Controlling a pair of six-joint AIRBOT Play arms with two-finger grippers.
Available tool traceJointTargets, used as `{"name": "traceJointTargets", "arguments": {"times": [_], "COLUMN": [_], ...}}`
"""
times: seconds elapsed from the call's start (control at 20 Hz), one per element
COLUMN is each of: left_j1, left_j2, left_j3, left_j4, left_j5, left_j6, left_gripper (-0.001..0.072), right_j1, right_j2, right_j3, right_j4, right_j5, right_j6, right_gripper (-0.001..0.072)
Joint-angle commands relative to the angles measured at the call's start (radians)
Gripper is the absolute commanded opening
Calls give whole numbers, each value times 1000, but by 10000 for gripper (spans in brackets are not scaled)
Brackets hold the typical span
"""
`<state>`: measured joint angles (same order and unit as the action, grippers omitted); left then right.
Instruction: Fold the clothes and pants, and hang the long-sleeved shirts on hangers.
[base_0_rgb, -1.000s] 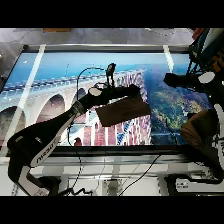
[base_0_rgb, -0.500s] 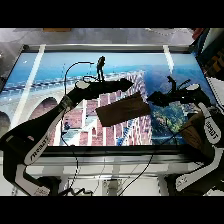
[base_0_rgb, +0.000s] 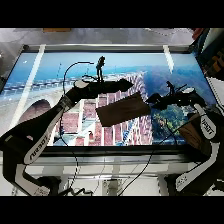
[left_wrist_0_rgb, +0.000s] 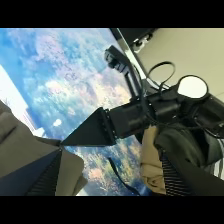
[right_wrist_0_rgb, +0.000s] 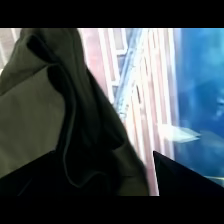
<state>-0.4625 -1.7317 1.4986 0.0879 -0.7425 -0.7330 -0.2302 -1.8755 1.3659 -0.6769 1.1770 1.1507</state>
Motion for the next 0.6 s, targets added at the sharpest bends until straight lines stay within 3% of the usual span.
{"name": "traceJointTargets", "arguments": {"times": [0.0, 0.35, 0.4, 0.5, 0.55], "left_j1": [1, 2, 6, 32, 55], "left_j2": [1, 1, 1, 2, 2], "left_j3": [1, 1, 1, 1, 1], "left_j4": [-1, 1, 4, 50, 77], "left_j5": [-4, -3, -3, -22, -61], "left_j6": [0, 1, 2, 2, 1], "left_gripper": [704, 704, 704, 704, 704], "right_j1": [38, 204, 234, 275, 285], "right_j2": [-32, -32, -32, -29, -27], "right_j3": [-1, -1, -1, 0, 7], "right_j4": [20, -39, -61, -73, -74], "right_j5": [29, 63, 66, 80, 93], "right_j6": [7, -31, -47, -101, -112], "right_gripper": [690, 683, 618, 207, 45]}}
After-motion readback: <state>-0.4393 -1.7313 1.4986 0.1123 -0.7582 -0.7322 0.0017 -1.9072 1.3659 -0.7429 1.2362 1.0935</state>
